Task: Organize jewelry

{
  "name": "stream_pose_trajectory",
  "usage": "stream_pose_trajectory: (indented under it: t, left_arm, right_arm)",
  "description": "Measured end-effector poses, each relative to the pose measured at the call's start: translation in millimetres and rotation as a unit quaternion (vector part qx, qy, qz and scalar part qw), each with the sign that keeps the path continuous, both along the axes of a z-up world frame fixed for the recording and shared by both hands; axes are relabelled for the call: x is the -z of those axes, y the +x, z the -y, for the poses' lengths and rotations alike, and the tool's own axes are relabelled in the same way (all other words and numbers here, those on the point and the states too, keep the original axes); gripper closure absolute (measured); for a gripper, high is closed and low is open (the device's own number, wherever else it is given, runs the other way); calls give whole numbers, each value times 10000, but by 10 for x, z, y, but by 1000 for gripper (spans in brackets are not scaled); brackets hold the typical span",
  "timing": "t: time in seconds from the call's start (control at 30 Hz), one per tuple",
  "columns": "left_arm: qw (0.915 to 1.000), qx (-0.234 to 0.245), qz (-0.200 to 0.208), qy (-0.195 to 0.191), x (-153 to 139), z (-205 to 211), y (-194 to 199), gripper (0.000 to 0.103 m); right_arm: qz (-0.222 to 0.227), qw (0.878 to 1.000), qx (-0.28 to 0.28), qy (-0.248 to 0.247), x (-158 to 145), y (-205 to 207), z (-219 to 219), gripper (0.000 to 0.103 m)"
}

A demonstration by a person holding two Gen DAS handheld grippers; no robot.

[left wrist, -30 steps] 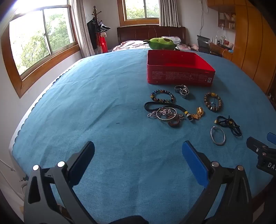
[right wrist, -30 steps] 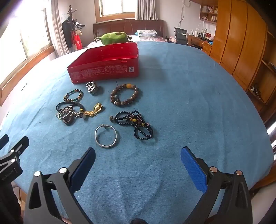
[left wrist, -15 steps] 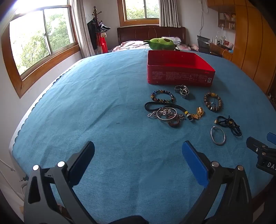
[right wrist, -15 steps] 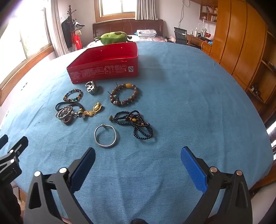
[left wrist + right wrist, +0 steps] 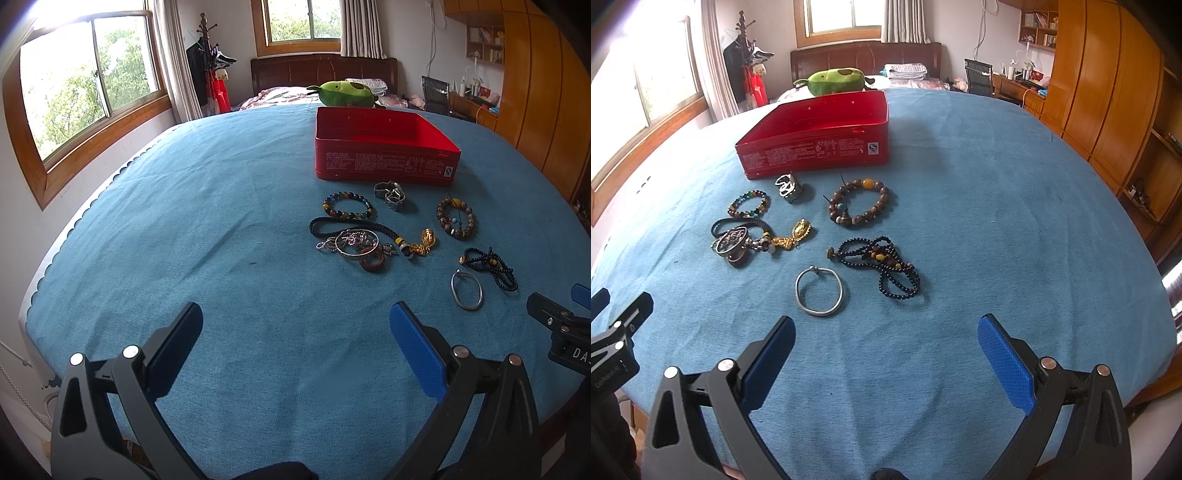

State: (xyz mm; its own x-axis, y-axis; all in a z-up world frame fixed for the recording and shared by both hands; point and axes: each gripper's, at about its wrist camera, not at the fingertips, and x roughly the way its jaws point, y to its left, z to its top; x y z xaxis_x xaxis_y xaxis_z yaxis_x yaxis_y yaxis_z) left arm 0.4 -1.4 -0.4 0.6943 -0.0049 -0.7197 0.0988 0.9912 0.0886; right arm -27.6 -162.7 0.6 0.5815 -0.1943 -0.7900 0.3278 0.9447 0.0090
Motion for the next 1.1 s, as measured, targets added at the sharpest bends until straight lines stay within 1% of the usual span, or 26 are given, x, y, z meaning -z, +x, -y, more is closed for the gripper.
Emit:
stream_pose_trajectory:
  t: [1.1]
  left_arm:
    - [10000, 1, 4, -10, 0, -3, -2, 3]
  right_arm:
    - [3, 10000, -11, -9, -10, 5, -42, 4]
